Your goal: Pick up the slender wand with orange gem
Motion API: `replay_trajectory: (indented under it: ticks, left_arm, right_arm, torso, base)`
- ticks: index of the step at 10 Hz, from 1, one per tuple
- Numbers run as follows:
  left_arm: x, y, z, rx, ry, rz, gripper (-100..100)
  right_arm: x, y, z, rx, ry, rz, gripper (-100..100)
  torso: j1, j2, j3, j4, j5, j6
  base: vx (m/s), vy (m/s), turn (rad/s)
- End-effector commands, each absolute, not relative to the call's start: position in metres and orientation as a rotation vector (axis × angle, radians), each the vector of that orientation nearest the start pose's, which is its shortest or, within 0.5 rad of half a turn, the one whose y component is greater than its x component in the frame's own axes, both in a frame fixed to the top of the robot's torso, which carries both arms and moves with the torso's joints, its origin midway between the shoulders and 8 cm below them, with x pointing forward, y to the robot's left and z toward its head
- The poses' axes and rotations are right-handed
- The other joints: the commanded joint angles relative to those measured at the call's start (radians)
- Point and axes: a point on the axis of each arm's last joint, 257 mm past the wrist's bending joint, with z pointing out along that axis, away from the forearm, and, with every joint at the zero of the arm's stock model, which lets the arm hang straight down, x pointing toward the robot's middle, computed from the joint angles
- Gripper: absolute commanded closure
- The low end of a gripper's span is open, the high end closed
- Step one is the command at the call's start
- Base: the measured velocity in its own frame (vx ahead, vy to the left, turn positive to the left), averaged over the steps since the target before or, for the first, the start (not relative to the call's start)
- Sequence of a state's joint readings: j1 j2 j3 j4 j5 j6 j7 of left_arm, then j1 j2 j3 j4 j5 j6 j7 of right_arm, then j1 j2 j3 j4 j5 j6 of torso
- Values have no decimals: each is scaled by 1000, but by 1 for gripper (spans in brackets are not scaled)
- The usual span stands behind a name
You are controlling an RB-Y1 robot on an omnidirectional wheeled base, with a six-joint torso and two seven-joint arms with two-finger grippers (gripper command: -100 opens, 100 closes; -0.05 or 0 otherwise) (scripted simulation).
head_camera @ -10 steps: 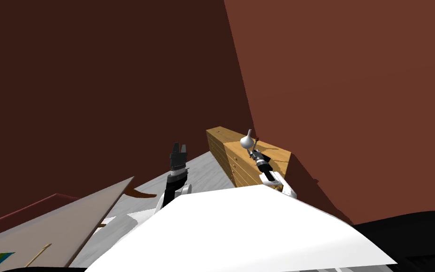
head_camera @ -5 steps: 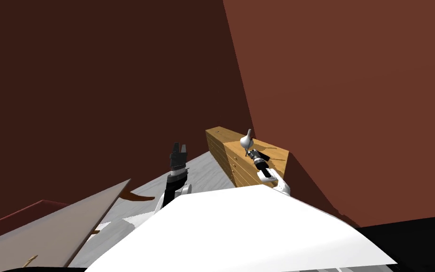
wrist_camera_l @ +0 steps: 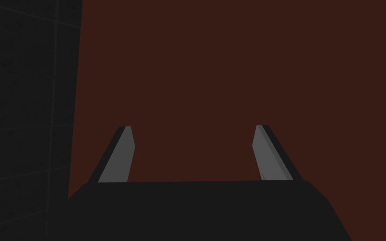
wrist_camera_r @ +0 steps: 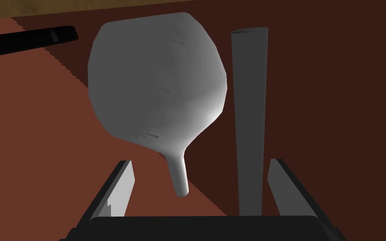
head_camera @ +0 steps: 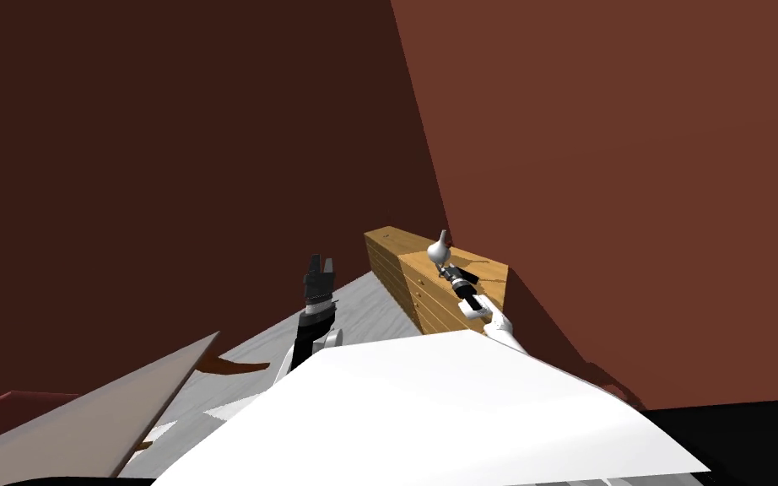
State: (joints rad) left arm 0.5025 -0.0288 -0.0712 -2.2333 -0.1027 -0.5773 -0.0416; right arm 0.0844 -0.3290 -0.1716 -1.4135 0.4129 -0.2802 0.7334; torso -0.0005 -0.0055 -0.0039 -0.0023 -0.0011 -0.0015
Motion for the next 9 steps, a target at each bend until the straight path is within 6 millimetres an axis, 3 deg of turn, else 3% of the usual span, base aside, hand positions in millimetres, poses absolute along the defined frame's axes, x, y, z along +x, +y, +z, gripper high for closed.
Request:
replay_trajectory:
  ticks: [1, 2, 3, 4, 5, 8, 9]
  left_arm:
    - [344, 244, 17, -580, 642, -1281, 0]
    - [344, 244, 17, -580, 642, -1281, 0]
    - [344, 244, 17, -580, 642, -1281, 0]
    - [344, 244, 17, -580, 642, -1281, 0]
    - [344, 244, 17, -580, 642, -1281, 0]
    - [344, 244, 17, -580, 642, -1281, 0]
    - [344, 244, 17, -580, 642, -1281, 0]
  right_arm:
    - [516, -392, -236, 73, 1517, 57, -100]
    - [524, -393, -239, 80, 1523, 59, -100]
    - [521, -399, -255, 95, 1555, 52, -100]
    - [537, -384, -234, 37, 1511, 107, -100]
    - [544, -390, -228, 22, 1506, 94, -100]
    - [545, -402, -255, 54, 1562, 79, -100]
    - [559, -394, -233, 0, 1521, 119, -100]
  torso:
    - [0, 0, 0, 0, 0, 0]
    - [2, -1, 0, 0, 1, -1]
    - [1, 0, 0, 0, 0, -1]
    - [-2, 1, 0, 0, 0, -1]
    - [1, 1, 1, 0, 0, 0]
    - [-2, 0, 0, 0, 0, -1]
    - [-4, 0, 0, 0, -1, -1]
  base:
    - [18, 100, -182]
    - [-3, 58, 12]
    - [-12, 21, 18]
    - [-9, 78, -319]
    - [-8, 111, -216]
    - [0, 19, 18]
    - [-14, 64, -332]
